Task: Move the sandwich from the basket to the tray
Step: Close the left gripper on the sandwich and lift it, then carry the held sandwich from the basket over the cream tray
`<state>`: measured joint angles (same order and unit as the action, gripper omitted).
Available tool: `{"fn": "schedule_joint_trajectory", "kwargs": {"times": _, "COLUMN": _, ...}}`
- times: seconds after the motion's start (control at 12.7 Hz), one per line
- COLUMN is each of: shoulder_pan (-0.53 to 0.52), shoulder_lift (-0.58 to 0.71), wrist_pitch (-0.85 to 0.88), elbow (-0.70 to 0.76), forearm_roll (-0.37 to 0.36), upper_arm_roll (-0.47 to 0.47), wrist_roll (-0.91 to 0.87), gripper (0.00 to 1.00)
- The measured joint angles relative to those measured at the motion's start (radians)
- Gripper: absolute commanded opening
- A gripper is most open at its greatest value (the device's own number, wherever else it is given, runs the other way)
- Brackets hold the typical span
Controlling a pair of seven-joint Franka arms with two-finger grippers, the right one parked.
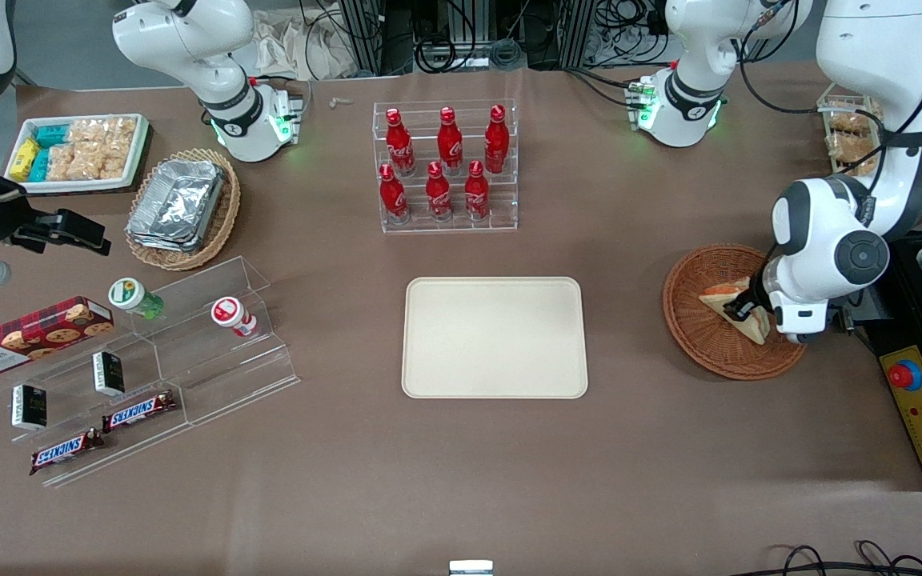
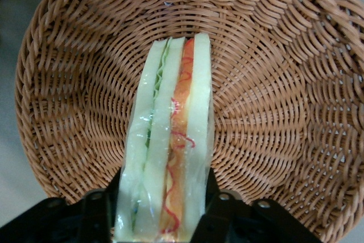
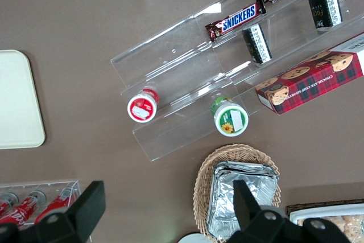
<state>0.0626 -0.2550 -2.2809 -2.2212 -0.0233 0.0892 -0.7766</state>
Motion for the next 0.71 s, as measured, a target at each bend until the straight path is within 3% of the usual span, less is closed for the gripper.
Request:
{"fn": "schedule_joint_trajectory", "kwargs": {"times": 0.39, "shoulder_pan": 0.0, "shoulder_lift": 0.039, "wrist_pitch": 0.032, "elbow": 0.015, "forearm_roll": 0.0, "upper_arm_roll": -0.002, "wrist_roll": 0.0, "gripper": 0.0}}
{"fn": "schedule_joint_trajectory", "kwargs": {"times": 0.71, "shoulder_pan": 0.013, "shoulder_lift": 0.189, "wrist_pitch": 0.336, "elbow": 0.125, "forearm_roll": -0.009, "upper_arm_roll": -0.021, "wrist_roll": 0.004, "gripper": 0.0}}
